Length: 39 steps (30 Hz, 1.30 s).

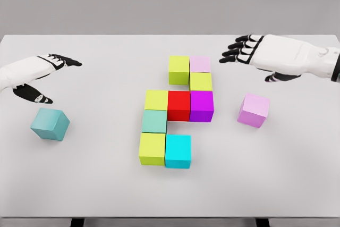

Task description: Assemble the squares on the desktop into the number 2

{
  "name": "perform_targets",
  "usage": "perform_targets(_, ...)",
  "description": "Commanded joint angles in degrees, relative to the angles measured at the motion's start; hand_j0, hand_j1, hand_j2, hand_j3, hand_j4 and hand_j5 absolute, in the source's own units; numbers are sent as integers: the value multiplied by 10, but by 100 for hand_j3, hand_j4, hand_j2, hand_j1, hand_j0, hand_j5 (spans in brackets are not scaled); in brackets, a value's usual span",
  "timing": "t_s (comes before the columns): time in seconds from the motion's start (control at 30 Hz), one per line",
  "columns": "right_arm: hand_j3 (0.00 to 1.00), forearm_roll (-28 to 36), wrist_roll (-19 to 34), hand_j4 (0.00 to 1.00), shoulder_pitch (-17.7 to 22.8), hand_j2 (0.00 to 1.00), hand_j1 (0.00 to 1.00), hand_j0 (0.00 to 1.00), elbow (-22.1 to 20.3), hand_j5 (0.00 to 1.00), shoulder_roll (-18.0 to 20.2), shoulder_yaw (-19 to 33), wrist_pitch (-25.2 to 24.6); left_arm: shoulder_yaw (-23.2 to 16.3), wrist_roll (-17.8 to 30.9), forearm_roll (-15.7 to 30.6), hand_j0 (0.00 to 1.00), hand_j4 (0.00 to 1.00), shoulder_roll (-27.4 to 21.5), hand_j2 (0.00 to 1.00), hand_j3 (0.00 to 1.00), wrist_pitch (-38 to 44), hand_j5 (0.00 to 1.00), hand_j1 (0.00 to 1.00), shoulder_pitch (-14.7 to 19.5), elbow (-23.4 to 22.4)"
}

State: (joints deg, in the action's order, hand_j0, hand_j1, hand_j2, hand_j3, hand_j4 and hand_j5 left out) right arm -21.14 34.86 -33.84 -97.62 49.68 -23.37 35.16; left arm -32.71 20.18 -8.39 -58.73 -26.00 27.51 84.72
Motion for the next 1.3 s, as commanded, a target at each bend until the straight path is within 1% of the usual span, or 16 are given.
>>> perform_targets(0.0, 100, 1, 1, 100, 0, 100, 100, 100, -5, 100, 9, -5, -2, 0, 3, 11, 100, 100, -6, 100, 100, 4, 100, 100, 0, 0)
perform_targets(0.03, 100, 4, 1, 100, -1, 100, 100, 100, -5, 100, 16, -5, -2, 0, 3, 16, 100, 100, -7, 100, 100, 4, 100, 100, 1, 0)
perform_targets(0.13, 100, 4, 1, 100, -4, 100, 100, 100, 8, 100, 87, 7, -2, -39, 17, 182, 100, 100, -87, 100, 100, -3, 100, 100, 11, 3)
perform_targets(0.17, 100, 3, 1, 100, -11, 100, 100, 100, 29, 100, 92, 14, -2, -39, 59, 200, 100, 100, -96, 100, 100, -2, 100, 100, 12, 4)
perform_targets(0.2, 100, -2, 1, 100, -11, 100, 100, 100, 40, 100, 94, 10, -2, -39, 139, 226, 100, 100, -103, 100, 100, 1, 100, 100, 22, 4)
perform_targets(0.3, 100, -12, 1, 100, -11, 100, 100, 100, 41, 100, 86, -36, -2, -39, 148, 278, 100, 100, -105, 100, 100, 3, 100, 100, 32, 0)
perform_targets(0.33, 100, -14, 1, 100, -11, 100, 100, 100, 43, 100, 79, -59, -2, -39, 148, 280, 100, 100, -108, 100, 100, 25, 100, 100, 33, 4)
perform_targets(0.37, 100, -22, 1, 100, -11, 100, 100, 100, 47, 100, 70, -83, -2, -39, 148, 288, 100, 100, -106, 100, 100, 103, 100, 100, 33, 23)
perform_targets(0.4, 100, -23, 1, 100, -11, 100, 100, 100, 54, 100, 63, -91, -2, -40, 148, 287, 100, 100, -106, 100, 100, 161, 100, 100, 33, 50)
perform_targets(0.47, 100, -41, 1, 100, -11, 100, 100, 100, 60, 100, 52, -92, -2, -74, 148, 280, 100, 100, -110, 100, 100, 186, 100, 100, 33, 77)
perform_targets(0.57, 100, -52, 1, 100, -11, 100, 100, 100, 67, 100, 40, -114, -2, -92, 148, 258, 100, 100, -125, 100, 100, 203, 100, 100, 33, 106)
perform_targets(0.67, 100, -62, 1, 100, -11, 100, 100, 100, 71, 100, 38, -126, -2, -101, 148, 258, 100, 100, -146, 100, 100, 198, 100, 100, 32, 112)
perform_targets(0.93, 100, -87, 1, 100, -11, 100, 100, 100, 76, 100, 24, -143, -2, -128, 129, 254, 100, 100, -130, 100, 100, 205, 100, 100, 25, 108)
perform_targets(1.03, 100, -101, 1, 100, -11, 100, 100, 100, 83, 100, 19, -151, -2, -142, 128, 219, 100, 100, -123, 100, 100, 205, 100, 100, 25, 108)
perform_targets(1.17, 100, -117, 1, 100, -11, 100, 100, 100, 96, 100, 10, -152, -2, -149, 80, 189, 100, 100, -113, 100, 100, 218, 100, 100, 17, 106)
perform_targets(1.27, 100, -125, 1, 100, -12, 100, 100, 100, 103, 100, 5, -151, -2, -149, 78, 189, 100, 100, -112, 100, 100, 226, 100, 100, 17, 106)
